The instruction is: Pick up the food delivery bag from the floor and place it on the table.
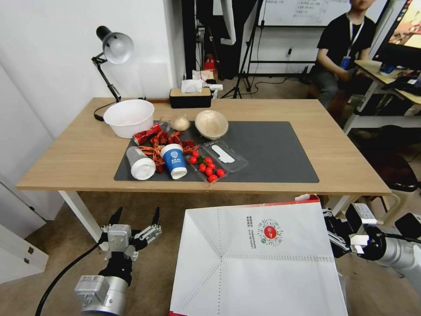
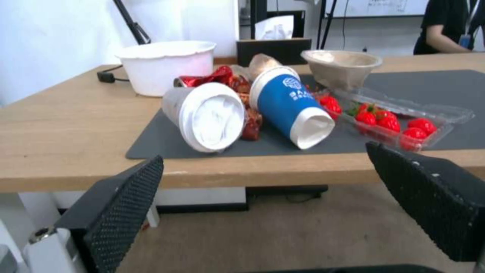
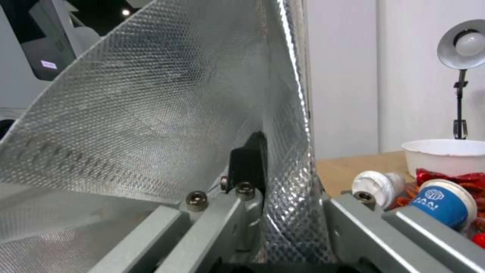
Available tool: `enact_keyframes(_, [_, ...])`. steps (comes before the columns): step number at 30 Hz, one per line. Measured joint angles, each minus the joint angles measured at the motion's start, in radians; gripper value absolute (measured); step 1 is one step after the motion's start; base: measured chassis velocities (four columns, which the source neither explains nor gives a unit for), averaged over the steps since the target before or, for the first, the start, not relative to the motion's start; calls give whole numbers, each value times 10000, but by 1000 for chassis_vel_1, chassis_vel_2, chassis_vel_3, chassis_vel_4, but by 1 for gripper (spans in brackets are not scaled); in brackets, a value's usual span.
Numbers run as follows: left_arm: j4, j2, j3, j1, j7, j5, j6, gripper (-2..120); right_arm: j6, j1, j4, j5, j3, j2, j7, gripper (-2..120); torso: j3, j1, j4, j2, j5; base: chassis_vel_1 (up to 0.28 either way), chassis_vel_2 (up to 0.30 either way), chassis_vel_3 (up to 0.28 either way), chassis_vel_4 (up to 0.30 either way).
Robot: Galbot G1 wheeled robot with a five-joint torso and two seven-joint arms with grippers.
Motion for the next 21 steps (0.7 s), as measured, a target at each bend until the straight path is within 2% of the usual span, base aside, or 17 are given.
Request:
enact_keyframes(13, [70,37,20,-11,-6,-78,-113,100,22,12,-69,-9,-18,35,49,0,-24,-13,-1,-36,0,0,0,0,0])
enact_keyframes(21, [157,30,10,-41,-1,-59,-323,100,128,-78,-79,292,418,-55,217,0,-44,-29,0,-73,1,0,0,0,0])
